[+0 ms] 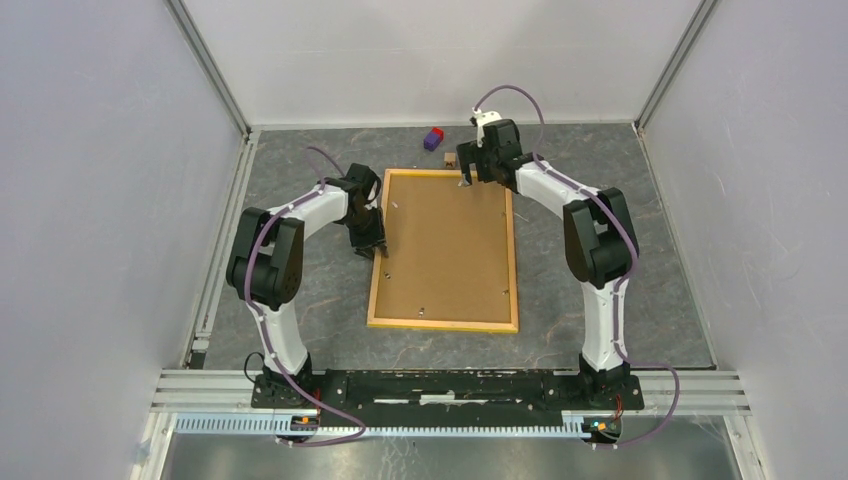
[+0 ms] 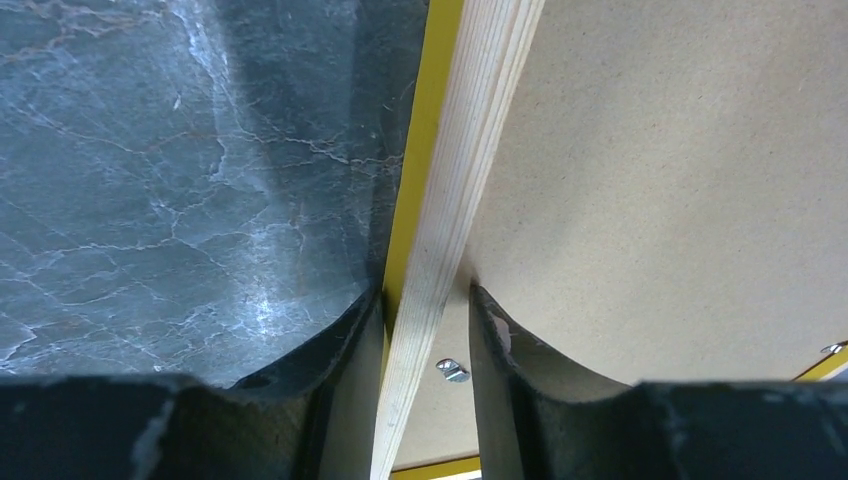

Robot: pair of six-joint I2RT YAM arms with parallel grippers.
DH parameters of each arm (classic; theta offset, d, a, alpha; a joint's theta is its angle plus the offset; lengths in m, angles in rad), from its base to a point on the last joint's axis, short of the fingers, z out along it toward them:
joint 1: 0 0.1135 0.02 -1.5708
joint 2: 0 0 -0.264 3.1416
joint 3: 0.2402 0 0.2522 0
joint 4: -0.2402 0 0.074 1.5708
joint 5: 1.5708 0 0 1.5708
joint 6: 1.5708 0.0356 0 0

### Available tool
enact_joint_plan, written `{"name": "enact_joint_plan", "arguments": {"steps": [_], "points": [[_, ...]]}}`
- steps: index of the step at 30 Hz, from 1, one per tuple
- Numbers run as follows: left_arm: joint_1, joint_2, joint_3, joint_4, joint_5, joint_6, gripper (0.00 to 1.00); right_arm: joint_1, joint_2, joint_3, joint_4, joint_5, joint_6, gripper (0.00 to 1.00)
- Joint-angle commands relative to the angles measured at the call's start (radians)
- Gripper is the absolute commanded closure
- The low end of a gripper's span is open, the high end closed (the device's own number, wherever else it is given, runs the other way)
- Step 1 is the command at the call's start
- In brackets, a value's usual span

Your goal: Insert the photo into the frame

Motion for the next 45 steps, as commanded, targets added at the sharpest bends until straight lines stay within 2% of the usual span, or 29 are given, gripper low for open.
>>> {"name": "enact_joint_plan", "arguments": {"steps": [1, 4, 8, 12, 20, 32, 45], "points": [[-0.012, -0.008, -0.01, -0.058, -0.011, 0.049, 0.74, 0.018, 0.068, 0.123, -0.079, 0.063, -0.013, 0.02], [-0.029, -0.047, -0.079, -0.02, 0.065, -0.003, 0.78, 0.018, 0.078, 0.149, -0.165, 0.135, 0.089, 0.02], [-0.052, -0.065, -0.128, 0.02, 0.15, -0.045, 0.83, 0.049, 0.05, 0.103, -0.144, 0.143, 0.113, 0.02], [-0.052, -0.076, -0.14, 0.034, 0.107, -0.031, 0.87, 0.066, 0.067, 0.104, -0.13, 0.169, 0.095, 0.02], [-0.053, -0.052, -0.164, 0.056, 0.107, 0.001, 0.9, 0.107, 0.128, 0.167, -0.142, 0.225, 0.032, 0.02], [-0.052, -0.061, -0.172, 0.07, 0.135, -0.002, 0.92, 0.124, 0.206, 0.248, -0.168, 0.297, 0.014, 0.03], [-0.052, -0.059, -0.17, 0.071, 0.128, 0.001, 0.93, 0.122, 0.222, 0.28, -0.239, 0.324, 0.004, 0.12]]}}
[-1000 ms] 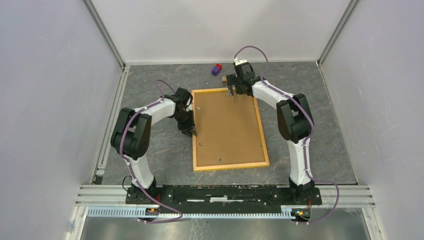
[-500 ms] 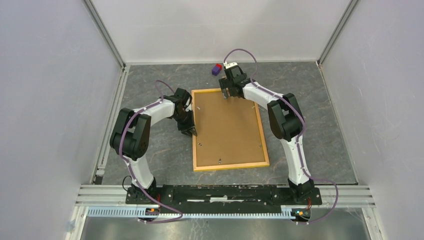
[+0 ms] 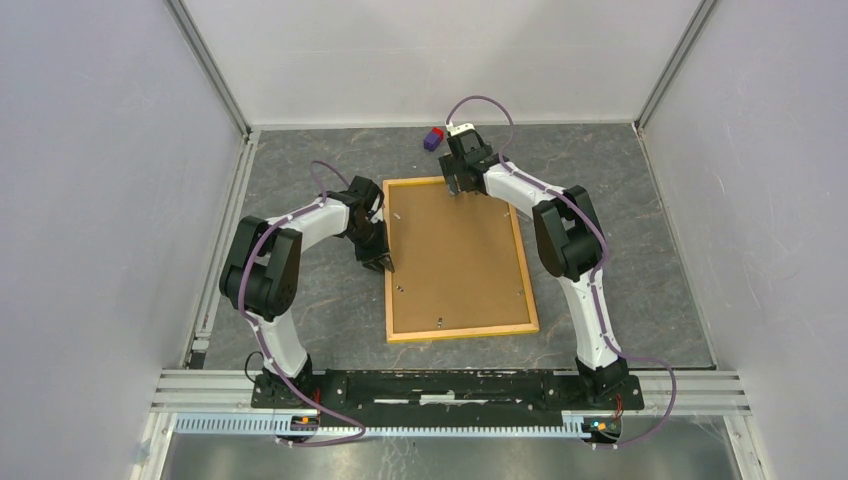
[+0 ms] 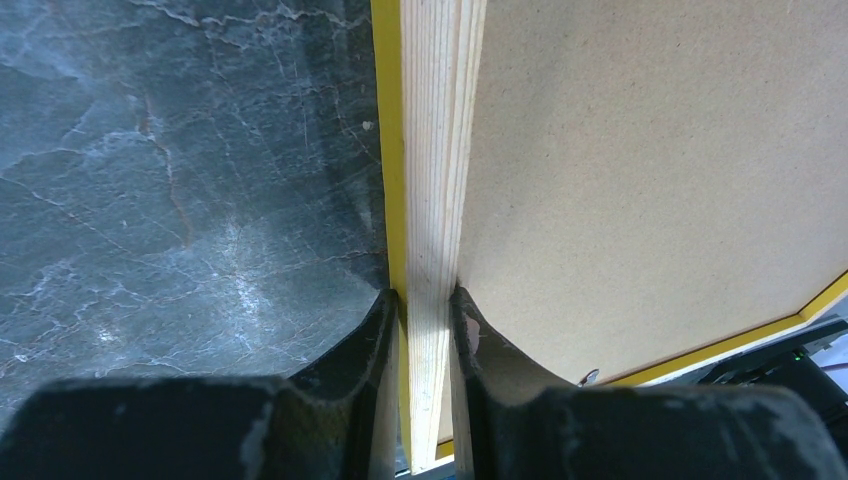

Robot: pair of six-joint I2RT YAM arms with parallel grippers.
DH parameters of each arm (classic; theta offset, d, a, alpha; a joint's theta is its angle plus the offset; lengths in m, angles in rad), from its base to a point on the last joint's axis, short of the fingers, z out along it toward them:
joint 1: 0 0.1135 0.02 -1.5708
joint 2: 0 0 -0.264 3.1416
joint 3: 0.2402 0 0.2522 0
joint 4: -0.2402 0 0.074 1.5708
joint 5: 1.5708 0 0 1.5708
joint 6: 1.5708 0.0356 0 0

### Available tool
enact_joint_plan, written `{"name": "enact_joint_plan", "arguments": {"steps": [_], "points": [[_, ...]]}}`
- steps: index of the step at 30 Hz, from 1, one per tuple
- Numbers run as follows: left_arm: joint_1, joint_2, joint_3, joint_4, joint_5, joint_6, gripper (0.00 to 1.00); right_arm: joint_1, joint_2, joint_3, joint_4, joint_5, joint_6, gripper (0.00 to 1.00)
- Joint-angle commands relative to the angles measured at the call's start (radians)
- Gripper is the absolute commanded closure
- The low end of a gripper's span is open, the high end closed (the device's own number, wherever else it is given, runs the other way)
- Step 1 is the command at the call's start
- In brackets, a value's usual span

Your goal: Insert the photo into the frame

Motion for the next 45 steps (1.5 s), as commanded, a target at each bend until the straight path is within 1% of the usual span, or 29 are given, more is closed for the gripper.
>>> {"name": "enact_joint_plan", "arguments": {"steps": [1, 6, 14, 17, 21, 27, 33, 45], "points": [[-0.011, 0.018, -0.034, 0.011, 0.012, 0.009, 0.93, -0.004, 0.016, 0.035, -0.046, 0.054, -0.023, 0.13], [-0.01, 0.021, -0.033, 0.008, 0.007, 0.011, 0.93, -0.013, 0.01, 0.032, -0.066, 0.061, -0.042, 0.19], [-0.009, 0.021, -0.031, 0.006, 0.005, 0.014, 0.94, -0.027, 0.03, 0.025, -0.004, 0.072, -0.075, 0.21], [-0.009, 0.019, -0.033, 0.005, 0.006, 0.016, 0.94, -0.029, 0.04, 0.039, -0.013, 0.087, -0.081, 0.22], [-0.008, 0.017, -0.033, 0.003, 0.004, 0.018, 0.95, -0.029, 0.025, -0.005, 0.056, 0.045, -0.083, 0.22], [-0.009, 0.016, -0.031, 0.003, 0.009, 0.021, 0.95, -0.031, 0.076, 0.043, 0.062, 0.02, -0.092, 0.22], [-0.009, 0.017, -0.03, 0.004, 0.011, 0.02, 0.96, -0.04, 0.094, 0.041, 0.092, -0.06, -0.094, 0.2], [-0.009, 0.023, -0.027, 0.003, 0.013, 0.023, 0.96, -0.079, 0.101, 0.021, 0.181, -0.297, -0.068, 0.1]]}}
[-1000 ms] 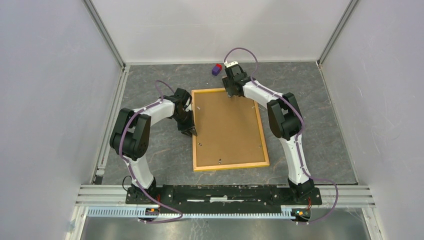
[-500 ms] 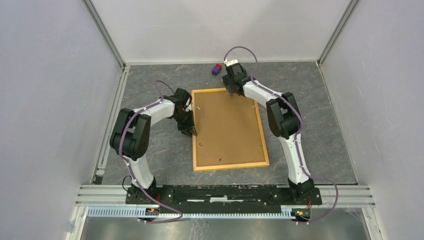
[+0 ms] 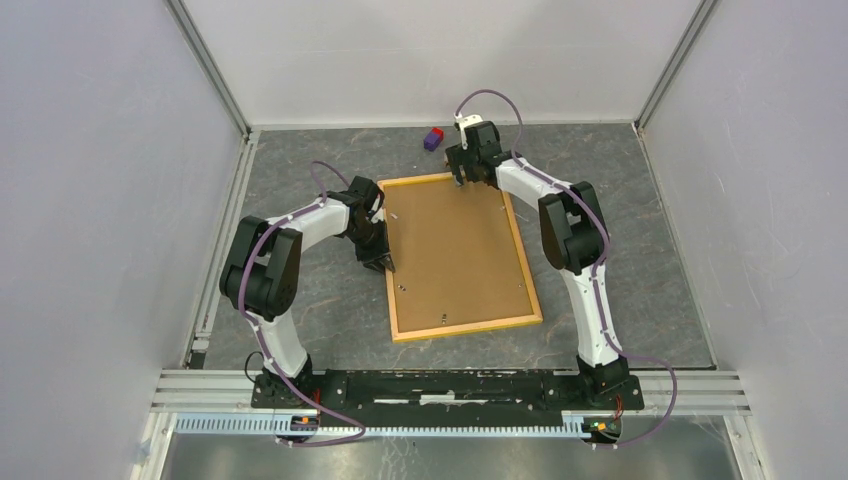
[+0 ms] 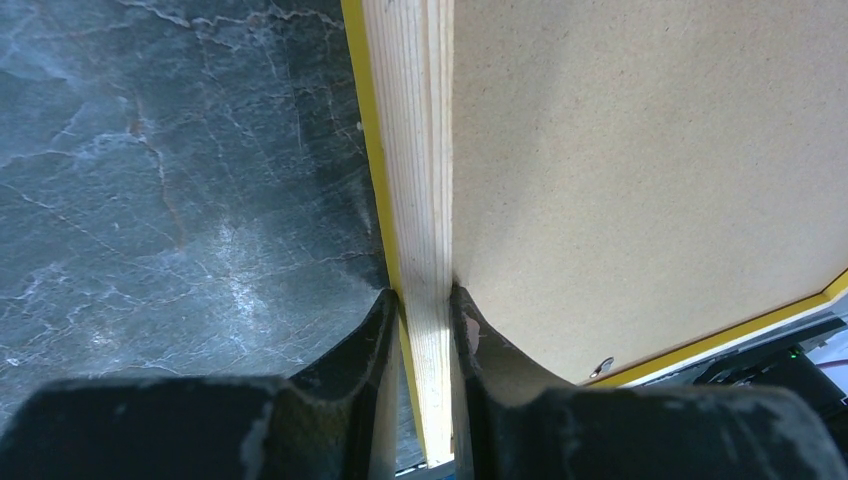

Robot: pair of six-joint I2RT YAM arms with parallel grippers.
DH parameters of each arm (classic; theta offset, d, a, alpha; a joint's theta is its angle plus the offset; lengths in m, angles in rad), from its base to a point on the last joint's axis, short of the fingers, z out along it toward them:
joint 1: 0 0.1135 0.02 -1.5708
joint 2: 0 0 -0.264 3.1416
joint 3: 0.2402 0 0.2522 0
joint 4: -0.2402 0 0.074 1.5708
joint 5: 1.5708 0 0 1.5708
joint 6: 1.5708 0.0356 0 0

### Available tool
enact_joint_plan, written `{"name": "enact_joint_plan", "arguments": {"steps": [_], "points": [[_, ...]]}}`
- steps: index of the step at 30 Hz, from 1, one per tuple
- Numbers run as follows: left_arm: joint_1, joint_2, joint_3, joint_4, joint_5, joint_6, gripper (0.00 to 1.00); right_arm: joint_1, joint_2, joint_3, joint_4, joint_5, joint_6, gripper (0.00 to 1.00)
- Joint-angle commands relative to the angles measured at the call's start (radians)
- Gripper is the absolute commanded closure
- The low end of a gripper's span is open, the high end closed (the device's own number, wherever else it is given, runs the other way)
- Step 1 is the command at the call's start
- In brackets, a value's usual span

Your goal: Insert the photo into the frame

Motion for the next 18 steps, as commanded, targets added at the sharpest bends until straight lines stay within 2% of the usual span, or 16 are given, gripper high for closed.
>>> {"name": "enact_joint_plan", "arguments": {"steps": [1, 8, 18], "points": [[-0.009, 0.024, -0.027, -0.001, 0.004, 0.023, 0.96, -0.008, 0.057, -0.003, 0.058, -0.136, 0.027, 0.1], [-0.009, 0.027, -0.025, 0.0, -0.005, 0.027, 0.97, -0.007, 0.073, 0.006, 0.059, -0.188, 0.018, 0.04], [-0.009, 0.027, -0.024, -0.002, -0.001, 0.027, 0.97, -0.004, 0.009, 0.025, 0.0, -0.136, -0.018, 0.02]]}}
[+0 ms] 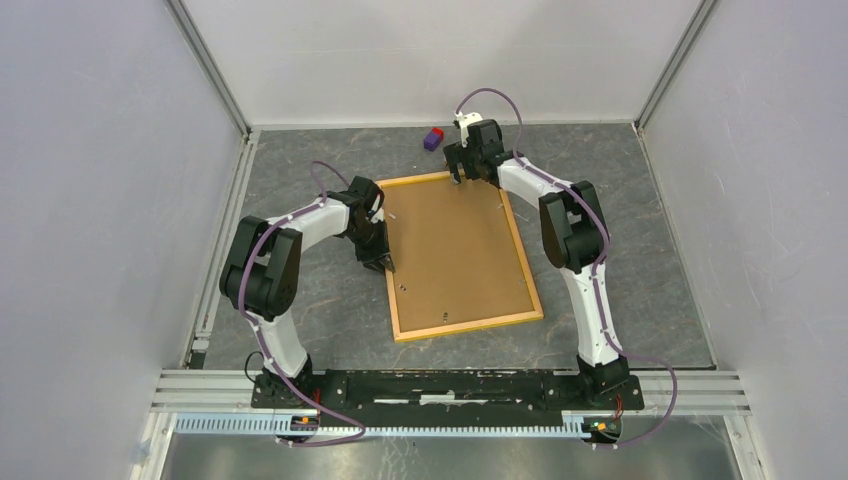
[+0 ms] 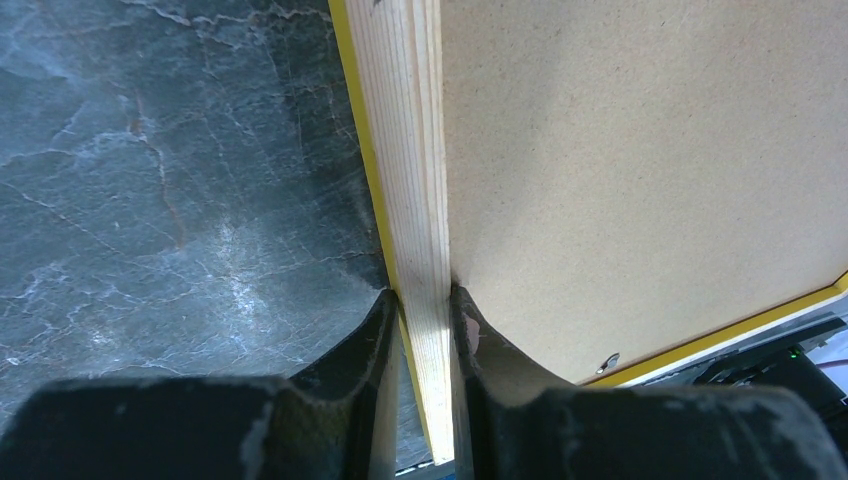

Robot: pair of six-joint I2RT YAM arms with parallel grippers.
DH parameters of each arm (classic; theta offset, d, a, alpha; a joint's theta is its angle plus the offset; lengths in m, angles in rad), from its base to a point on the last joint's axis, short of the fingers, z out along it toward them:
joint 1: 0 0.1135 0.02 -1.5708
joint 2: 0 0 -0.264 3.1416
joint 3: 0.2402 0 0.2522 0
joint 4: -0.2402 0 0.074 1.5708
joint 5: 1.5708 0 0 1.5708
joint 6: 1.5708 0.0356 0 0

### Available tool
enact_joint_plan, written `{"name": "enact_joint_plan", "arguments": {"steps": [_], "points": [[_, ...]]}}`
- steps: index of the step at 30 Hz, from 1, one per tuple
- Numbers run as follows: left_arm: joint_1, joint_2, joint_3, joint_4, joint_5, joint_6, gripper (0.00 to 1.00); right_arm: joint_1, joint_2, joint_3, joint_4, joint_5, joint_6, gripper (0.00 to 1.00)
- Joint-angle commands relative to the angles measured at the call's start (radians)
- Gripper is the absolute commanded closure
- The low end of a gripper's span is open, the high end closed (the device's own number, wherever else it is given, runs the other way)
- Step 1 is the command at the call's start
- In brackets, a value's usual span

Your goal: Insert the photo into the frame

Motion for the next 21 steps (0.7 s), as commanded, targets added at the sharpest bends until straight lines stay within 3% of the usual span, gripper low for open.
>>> {"name": "enact_joint_plan", "arguments": {"steps": [1, 4, 7, 12, 16, 21], "points": [[-0.008, 0.027, -0.022, 0.0, 0.002, 0.029, 0.97, 0.012, -0.029, 0.017, -0.07, -0.033, -0.004, 0.02], [-0.014, 0.02, -0.022, 0.0, -0.034, 0.034, 0.97, 0.014, -0.121, -0.023, -0.111, -0.01, 0.004, 0.02], [-0.031, 0.017, -0.019, 0.0, -0.055, 0.047, 0.98, 0.014, -0.262, -0.163, -0.032, -0.02, 0.008, 0.02], [-0.055, 0.04, -0.01, 0.001, -0.024, 0.063, 0.98, 0.025, -0.355, -0.299, 0.076, -0.171, 0.088, 0.03], [-0.06, 0.044, 0.005, 0.0, 0.009, 0.068, 0.98, 0.061, -0.358, -0.372, 0.153, -0.292, 0.203, 0.11], [-0.034, -0.028, 0.012, -0.003, 0.034, 0.044, 0.78, 0.097, -0.323, -0.464, 0.358, -0.534, 0.35, 0.17]]}}
